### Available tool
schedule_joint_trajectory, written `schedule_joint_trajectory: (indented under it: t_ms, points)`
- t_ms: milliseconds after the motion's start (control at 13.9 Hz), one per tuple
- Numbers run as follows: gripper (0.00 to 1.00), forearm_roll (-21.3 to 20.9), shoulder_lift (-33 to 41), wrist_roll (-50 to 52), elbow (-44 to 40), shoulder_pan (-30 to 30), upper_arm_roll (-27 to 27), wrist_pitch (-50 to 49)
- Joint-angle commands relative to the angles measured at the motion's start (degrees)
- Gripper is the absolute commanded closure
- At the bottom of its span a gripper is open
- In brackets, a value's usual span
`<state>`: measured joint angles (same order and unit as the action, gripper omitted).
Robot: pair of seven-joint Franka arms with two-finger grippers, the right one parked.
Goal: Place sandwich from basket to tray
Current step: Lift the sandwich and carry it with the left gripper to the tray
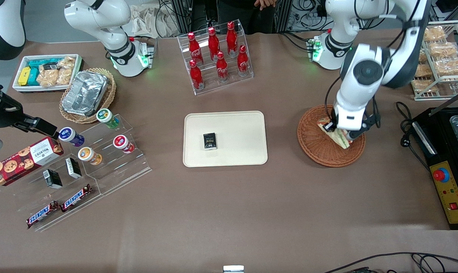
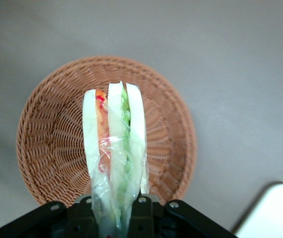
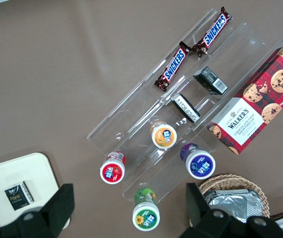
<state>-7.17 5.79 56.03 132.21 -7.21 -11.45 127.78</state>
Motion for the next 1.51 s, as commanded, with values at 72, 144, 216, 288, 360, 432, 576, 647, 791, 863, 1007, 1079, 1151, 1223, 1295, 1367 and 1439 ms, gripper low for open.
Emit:
schedule_joint_trajectory:
  t_ms: [72,144,216,288,360,432,576,647,791,863,1007,1079,1151,1223,1295,1367,1439]
  points:
    - [1.0,0.1,5.3,-1.3,-1.9,-0.3,-4.1,-2.1]
    - [1.0,0.0,5.8,-1.4,-2.6,-0.3,-5.8,-2.6]
    - [1.0,0.0,5.7,-1.4,-4.0,-0.3,-8.0,-3.2]
    - [1.0,0.1,5.3,-1.3,-5.2,-0.3,-10.2,-3.6]
    - [1.0,0.2,4.8,-1.4,-5.6,-0.3,-12.3,-3.5]
    - [1.0,0.2,4.3,-1.5,-5.6,-0.3,-14.3,-3.3]
    - [1.0,0.1,1.4,-1.6,-5.7,-0.3,-18.7,-2.5]
    - [1.0,0.0,-0.5,-2.0,-5.7,-0.3,-20.7,-0.6]
    - [1.0,-0.9,-5.0,-2.9,-5.0,-0.3,-24.3,3.6]
    - [1.0,-0.9,-7.1,-5.3,-5.1,-0.3,-25.4,3.8]
    - [1.0,-1.7,-12.3,-8.4,-5.6,-0.4,-26.4,6.7]
    - [1.0,-4.8,-14.2,-7.8,-5.6,-2.8,-26.5,9.1]
    - [1.0,-7.9,-16.2,-7.1,-5.6,-5.0,-25.5,10.6]
    - [1.0,-10.3,-18.3,-6.0,-5.8,-5.6,-25.1,11.7]
    - [1.0,-12.6,-19.8,-4.6,-5.8,-6.4,-25.0,13.2]
    - [1.0,-14.9,-21.2,-2.7,-5.8,-6.4,-24.8,16.0]
    - [1.0,-16.8,-23.3,-0.9,-6.1,-6.8,-24.4,17.8]
